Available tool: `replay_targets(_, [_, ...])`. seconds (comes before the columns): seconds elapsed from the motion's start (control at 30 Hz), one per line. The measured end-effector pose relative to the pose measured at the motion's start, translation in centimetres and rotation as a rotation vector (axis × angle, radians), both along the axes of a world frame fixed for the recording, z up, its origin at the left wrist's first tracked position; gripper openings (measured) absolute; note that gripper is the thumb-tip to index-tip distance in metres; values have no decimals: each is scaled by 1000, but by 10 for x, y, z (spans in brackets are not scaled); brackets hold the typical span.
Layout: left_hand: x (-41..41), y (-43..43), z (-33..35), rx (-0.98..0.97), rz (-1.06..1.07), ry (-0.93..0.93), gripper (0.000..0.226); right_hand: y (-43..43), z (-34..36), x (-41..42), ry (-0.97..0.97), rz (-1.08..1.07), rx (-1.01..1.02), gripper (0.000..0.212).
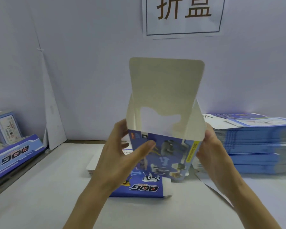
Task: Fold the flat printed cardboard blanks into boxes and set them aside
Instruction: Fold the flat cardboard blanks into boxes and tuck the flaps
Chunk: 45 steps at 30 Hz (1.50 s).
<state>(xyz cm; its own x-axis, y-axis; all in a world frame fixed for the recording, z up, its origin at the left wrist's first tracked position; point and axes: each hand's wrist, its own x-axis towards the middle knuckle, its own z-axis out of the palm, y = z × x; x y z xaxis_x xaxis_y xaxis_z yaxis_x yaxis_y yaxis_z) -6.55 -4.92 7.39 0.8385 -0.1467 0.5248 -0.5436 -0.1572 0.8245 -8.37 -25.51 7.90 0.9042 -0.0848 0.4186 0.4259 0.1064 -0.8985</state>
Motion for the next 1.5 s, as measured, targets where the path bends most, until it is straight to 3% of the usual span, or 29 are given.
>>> replay_targets(0.1, [0,-2,0,-117,-144,46,70,-5,-7,-4,-1,62,12,39])
replay_targets(0.23, [-3,-5,-3,19,-84,22,86,-4,-8,-9,10,185,151,58])
replay_targets(0.33, [-11,-13,-5,41,-89,-37,80,-1,-5,-11,19,216,250,48])
replay_targets(0.43, [-14,-20,-6,-59,-241,1,81,-3,-4,-14,34,252,306,63])
replay_targets(0.6, [-11,-18,-8,-65,-268,-25,79,-9,-3,-14,84,308,300,70])
replay_targets(0.73, [-8,-19,-10,-28,-242,-75,91,-2,-7,-12,106,245,239,44])
replay_targets(0.83, [-9,-18,-10,12,-249,-102,85,2,-14,-7,130,130,198,44])
replay_targets(1.03, [-9,-14,-6,20,-258,-110,81,4,-11,-8,130,117,181,33])
replay_targets(1.13, [-10,-14,-5,50,-255,-76,84,4,-12,-9,135,78,183,48])
replay_targets(1.23, [-12,-17,-4,11,-246,-53,96,7,-10,-9,70,97,176,32])
replay_targets(1.4, [-20,-22,13,-16,-283,136,100,9,-5,-14,21,113,217,34])
replay_targets(1.5, [-27,-26,20,-253,-456,331,89,6,-2,-19,5,51,239,30])
